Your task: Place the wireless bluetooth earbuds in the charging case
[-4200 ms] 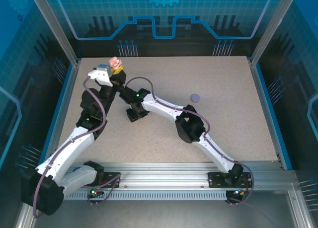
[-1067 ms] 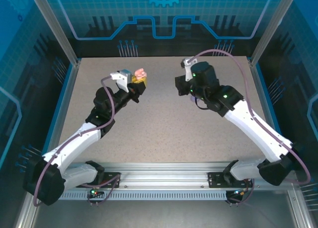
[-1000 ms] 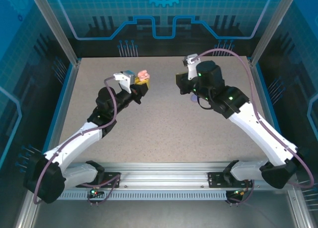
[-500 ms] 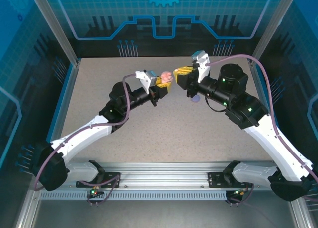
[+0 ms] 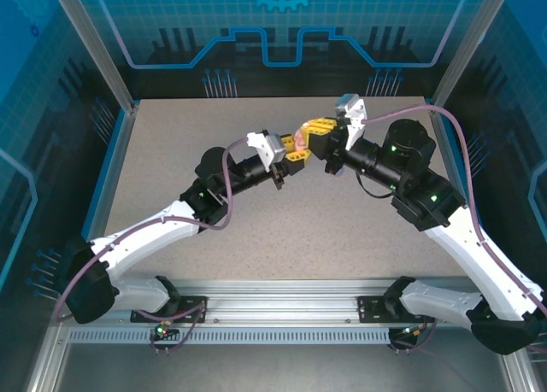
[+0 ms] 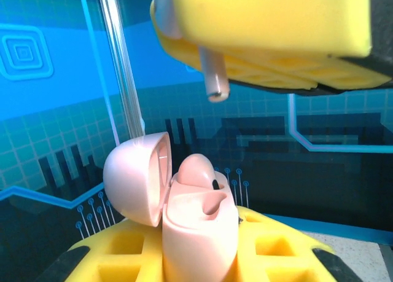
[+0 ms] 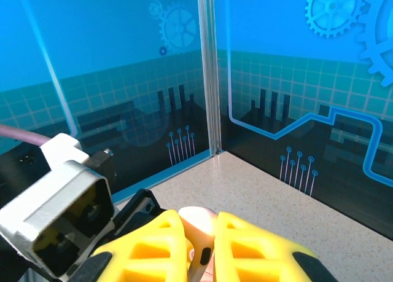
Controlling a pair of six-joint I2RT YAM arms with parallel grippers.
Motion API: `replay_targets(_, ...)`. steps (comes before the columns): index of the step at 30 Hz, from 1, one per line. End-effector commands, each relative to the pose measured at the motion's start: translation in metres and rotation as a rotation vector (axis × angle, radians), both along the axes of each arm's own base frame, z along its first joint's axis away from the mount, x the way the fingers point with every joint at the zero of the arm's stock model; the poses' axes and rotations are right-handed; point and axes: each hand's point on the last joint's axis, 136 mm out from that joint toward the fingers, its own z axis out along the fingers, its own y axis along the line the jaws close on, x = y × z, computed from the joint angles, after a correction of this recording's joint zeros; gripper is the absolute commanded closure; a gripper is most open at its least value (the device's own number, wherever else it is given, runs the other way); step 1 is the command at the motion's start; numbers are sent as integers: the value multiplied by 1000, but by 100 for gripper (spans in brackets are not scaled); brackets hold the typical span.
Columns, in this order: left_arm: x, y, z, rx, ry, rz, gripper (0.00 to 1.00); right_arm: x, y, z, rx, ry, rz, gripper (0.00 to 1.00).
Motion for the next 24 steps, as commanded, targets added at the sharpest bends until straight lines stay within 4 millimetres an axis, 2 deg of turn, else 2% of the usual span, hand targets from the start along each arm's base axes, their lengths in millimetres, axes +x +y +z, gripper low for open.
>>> replay_targets(1, -2, 5, 30, -49, -116, 49, 100, -3, -7, 15, 36, -56, -9, 86)
replay_targets(6, -3, 9, 36, -54, -132, 63, 100, -2, -7, 10, 28, -50, -8, 87)
replay_targets(24, 1, 8, 33, -40, -99, 76, 100, -1, -2, -9, 9, 12, 23, 88)
